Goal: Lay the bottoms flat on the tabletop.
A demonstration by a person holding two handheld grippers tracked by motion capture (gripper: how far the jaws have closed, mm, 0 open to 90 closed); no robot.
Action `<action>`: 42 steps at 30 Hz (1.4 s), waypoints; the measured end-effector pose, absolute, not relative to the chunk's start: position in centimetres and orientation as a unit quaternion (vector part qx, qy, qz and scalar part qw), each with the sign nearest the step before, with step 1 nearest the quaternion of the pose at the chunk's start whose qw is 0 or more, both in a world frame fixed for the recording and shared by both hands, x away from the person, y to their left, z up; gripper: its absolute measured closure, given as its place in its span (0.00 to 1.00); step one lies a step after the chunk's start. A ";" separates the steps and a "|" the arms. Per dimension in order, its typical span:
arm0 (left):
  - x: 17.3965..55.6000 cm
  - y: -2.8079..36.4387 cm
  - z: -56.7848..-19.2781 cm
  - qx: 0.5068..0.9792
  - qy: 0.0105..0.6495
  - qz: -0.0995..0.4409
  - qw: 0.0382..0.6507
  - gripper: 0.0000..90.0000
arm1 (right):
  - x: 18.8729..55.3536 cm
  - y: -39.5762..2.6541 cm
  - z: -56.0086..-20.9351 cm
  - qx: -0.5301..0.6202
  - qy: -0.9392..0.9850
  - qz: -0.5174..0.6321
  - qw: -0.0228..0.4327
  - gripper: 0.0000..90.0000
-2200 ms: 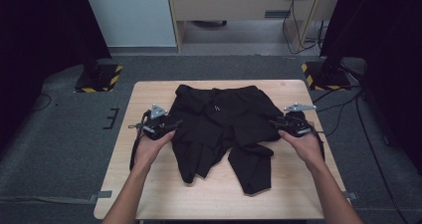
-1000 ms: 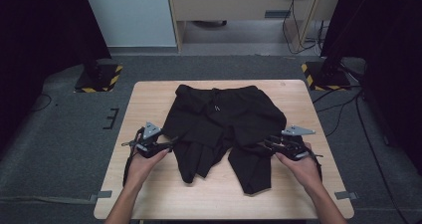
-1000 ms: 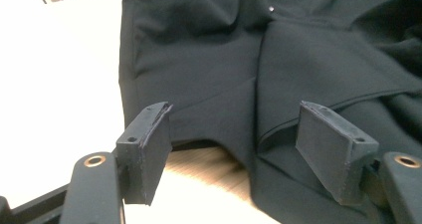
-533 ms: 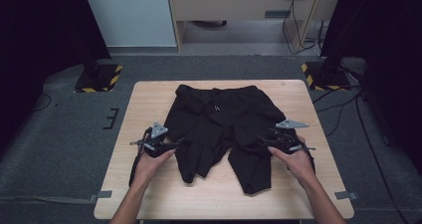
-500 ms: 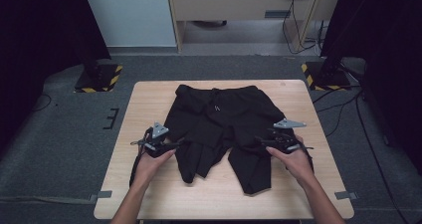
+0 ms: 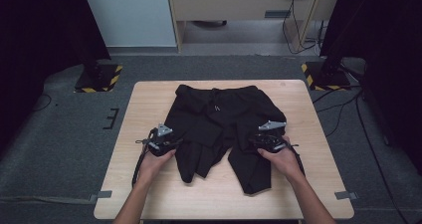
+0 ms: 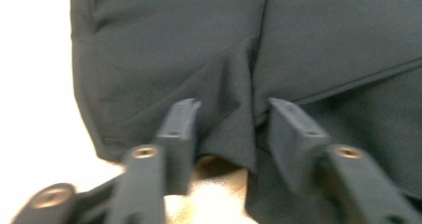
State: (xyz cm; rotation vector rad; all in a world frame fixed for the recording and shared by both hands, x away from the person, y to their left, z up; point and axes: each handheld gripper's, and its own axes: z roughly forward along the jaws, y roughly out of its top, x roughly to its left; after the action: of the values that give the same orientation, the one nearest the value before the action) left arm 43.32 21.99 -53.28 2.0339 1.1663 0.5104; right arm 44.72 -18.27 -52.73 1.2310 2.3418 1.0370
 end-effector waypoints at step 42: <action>35.1 27.2 -52.2 0.812 0.437 0.188 0.338 0.98 | 38.7 -20.5 -52.3 0.414 0.807 0.402 0.122 0.99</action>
State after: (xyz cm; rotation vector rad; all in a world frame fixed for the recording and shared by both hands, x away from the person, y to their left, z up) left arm 35.11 27.24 -52.24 2.1164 1.1377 0.4886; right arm 38.69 -20.53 -52.32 1.2096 2.3568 1.1723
